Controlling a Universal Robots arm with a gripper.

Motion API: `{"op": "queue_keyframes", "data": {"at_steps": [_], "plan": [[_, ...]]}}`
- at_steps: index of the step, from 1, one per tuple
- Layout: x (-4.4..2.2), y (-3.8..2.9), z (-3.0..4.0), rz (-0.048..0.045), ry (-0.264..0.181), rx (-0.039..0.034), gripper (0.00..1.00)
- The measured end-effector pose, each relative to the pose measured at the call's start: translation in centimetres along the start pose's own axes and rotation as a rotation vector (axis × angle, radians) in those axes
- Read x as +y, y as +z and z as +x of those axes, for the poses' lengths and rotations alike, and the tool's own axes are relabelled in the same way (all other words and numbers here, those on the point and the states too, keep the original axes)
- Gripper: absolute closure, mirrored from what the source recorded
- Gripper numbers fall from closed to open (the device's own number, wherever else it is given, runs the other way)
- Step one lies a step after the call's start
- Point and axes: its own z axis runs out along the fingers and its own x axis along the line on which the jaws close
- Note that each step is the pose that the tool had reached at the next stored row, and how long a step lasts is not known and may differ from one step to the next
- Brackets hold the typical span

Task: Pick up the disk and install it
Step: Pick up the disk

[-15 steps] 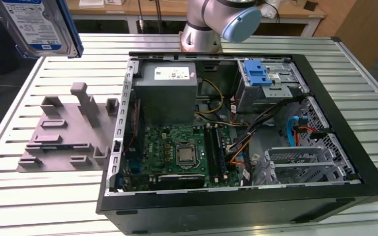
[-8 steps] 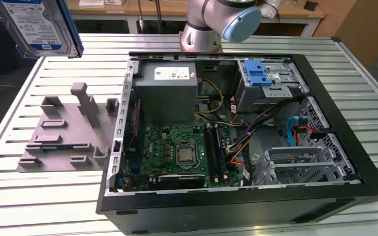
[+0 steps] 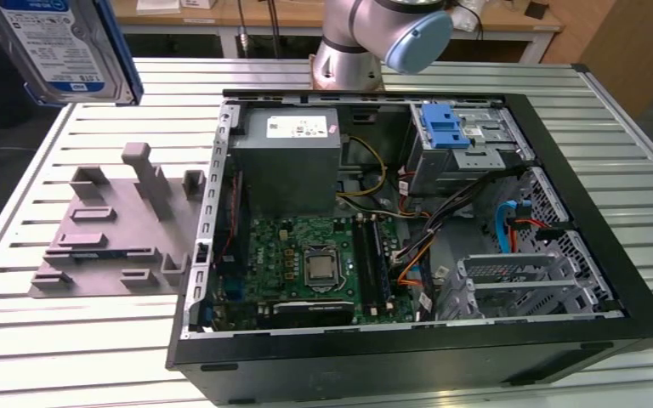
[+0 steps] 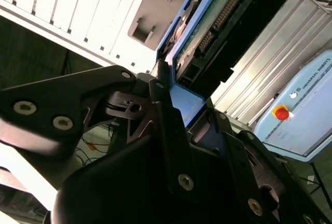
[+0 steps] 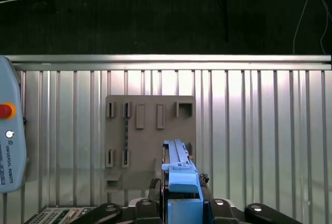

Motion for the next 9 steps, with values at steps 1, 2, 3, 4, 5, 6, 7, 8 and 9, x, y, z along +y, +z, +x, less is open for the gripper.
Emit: {"op": "queue_keyframes", "data": {"at_steps": [1,2,3,4,5,6,7,8,9], "plan": [[-0.11,0.00,0.06,0.0001,0.000,0.0000,0.64],[-0.27,-0.01,0.10,0.0000,0.000,0.0000,0.64],[-0.48,-0.02,0.12,0.0000,0.000,0.0000,0.64],[-0.74,-0.02,0.14,0.0000,0.000,0.0000,0.64],[-0.99,-0.03,0.14,-0.0002,0.000,0.0000,0.64],[-1.20,-0.02,0.14,0.0000,0.000,0.0000,0.64],[-1.33,-0.03,0.14,-0.0001,0.000,0.0000,0.64],[-1.36,-0.03,0.13,0.0000,0.000,0.0000,0.64],[-1.35,-0.03,0.13,0.0000,0.000,0.0000,0.64]]}}
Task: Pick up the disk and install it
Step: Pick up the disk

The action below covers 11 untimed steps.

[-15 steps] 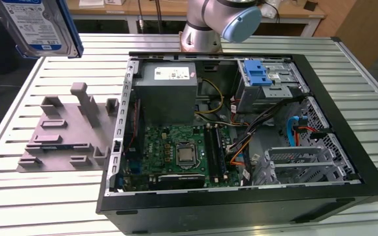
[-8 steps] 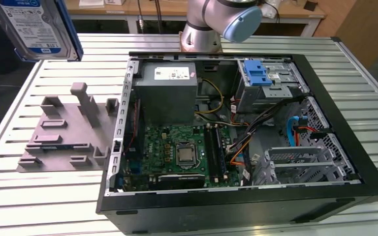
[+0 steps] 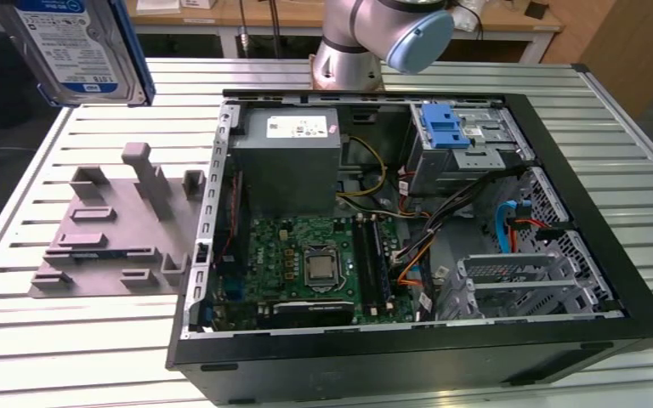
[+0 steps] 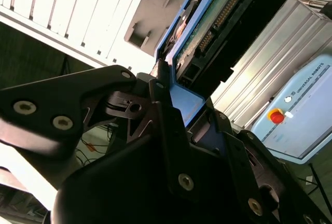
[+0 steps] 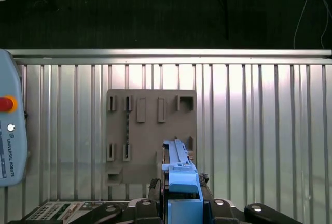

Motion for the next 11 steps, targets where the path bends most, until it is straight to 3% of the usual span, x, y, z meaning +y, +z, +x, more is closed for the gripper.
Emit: {"op": "queue_keyframes", "data": {"at_steps": [11], "plan": [[-0.35,-0.01,-0.01,-0.0001,0.000,0.0000,0.64]]}}
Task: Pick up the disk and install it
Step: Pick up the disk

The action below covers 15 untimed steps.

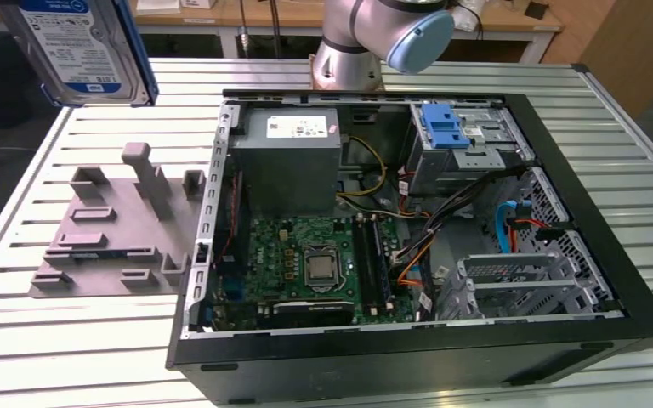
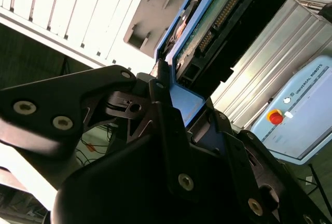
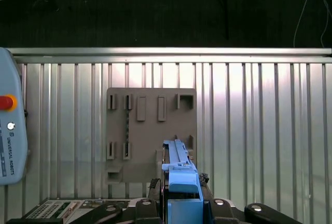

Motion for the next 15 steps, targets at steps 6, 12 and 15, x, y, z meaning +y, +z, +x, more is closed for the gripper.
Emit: {"op": "queue_keyframes", "data": {"at_steps": [6,12,15], "plan": [[-0.17,0.00,0.00,0.0000,0.000,0.0000,0.64],[-0.35,-0.01,-0.01,0.0001,0.000,0.0000,0.64],[-0.44,-0.01,-0.01,0.0000,0.000,0.0000,0.64]]}}
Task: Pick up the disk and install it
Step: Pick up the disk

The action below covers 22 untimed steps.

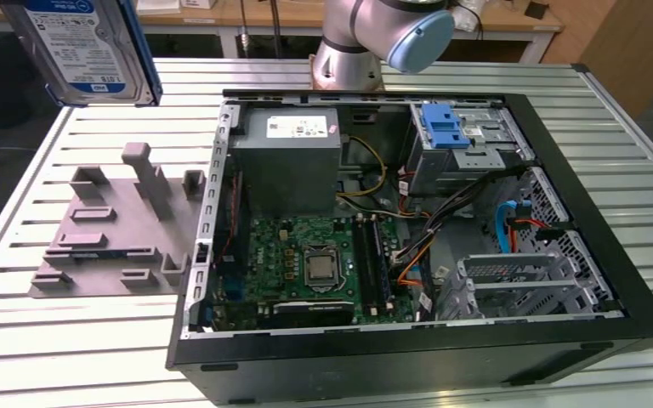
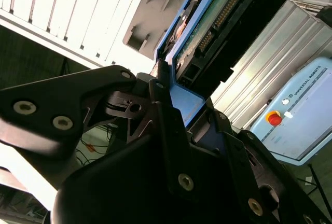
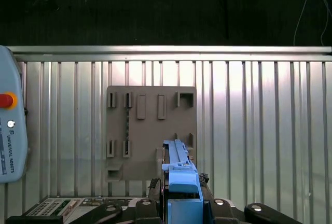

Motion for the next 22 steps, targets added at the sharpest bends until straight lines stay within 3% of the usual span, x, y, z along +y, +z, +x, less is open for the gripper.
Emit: {"op": "queue_keyframes", "data": {"at_steps": [22], "plan": [[-0.60,-0.01,-0.01,0.0000,0.000,0.0000,0.64]]}}
